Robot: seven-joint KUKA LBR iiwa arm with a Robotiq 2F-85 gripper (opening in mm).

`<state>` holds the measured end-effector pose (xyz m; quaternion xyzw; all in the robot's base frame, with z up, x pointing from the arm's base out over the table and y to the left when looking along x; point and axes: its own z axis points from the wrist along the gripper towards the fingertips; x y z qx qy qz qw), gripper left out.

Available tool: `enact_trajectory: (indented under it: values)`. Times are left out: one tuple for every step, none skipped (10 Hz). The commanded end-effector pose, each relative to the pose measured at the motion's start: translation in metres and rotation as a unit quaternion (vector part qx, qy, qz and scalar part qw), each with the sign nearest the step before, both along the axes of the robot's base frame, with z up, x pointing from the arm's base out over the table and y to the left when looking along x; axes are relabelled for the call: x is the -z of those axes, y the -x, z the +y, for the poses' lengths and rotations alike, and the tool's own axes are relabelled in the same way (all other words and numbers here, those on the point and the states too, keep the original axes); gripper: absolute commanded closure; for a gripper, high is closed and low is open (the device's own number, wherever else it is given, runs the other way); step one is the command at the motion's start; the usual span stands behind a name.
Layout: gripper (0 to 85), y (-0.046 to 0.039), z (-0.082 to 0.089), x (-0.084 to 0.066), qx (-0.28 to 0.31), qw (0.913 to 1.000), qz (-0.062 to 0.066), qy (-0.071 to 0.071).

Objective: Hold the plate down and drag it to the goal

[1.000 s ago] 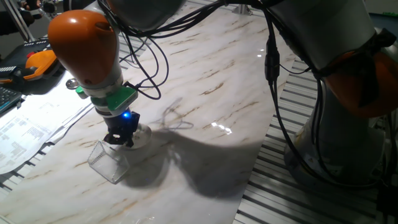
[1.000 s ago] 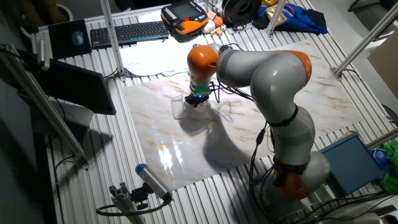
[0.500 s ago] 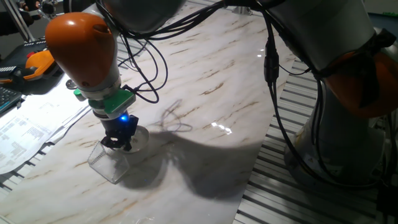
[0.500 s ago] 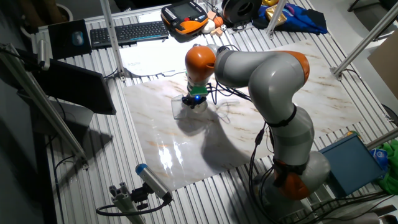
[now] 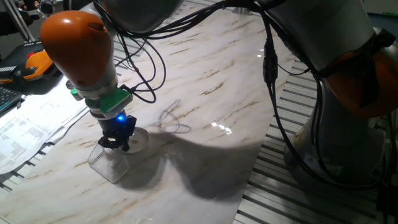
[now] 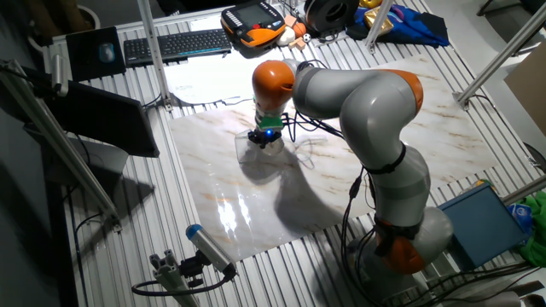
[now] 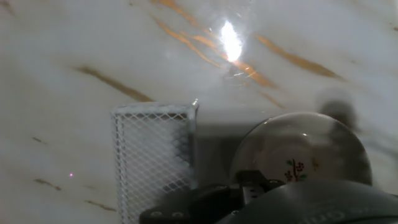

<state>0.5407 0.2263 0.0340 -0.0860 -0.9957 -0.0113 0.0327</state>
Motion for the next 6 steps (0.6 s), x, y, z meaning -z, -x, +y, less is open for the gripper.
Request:
enact_trajectory:
  values:
    - [85.0, -0.0005, -0.002, -0.002, -0.006, 1.0, 0.002, 0.002]
    - [85.0, -0.0002, -0.01, -0.008, -0.017, 0.9998, 0.006, 0.005]
    - [85.0, 0.0012, -0.021, -0.012, -0.03, 0.9995, 0.008, 0.008]
    - [85.0, 0.0019, -0.033, -0.014, -0.045, 0.9988, 0.007, 0.019]
    - [85.0, 0.0014, -0.048, -0.019, -0.059, 0.9979, 0.007, 0.027]
    - [85.0, 0.0009, -0.059, -0.023, -0.07, 0.9971, 0.01, 0.03]
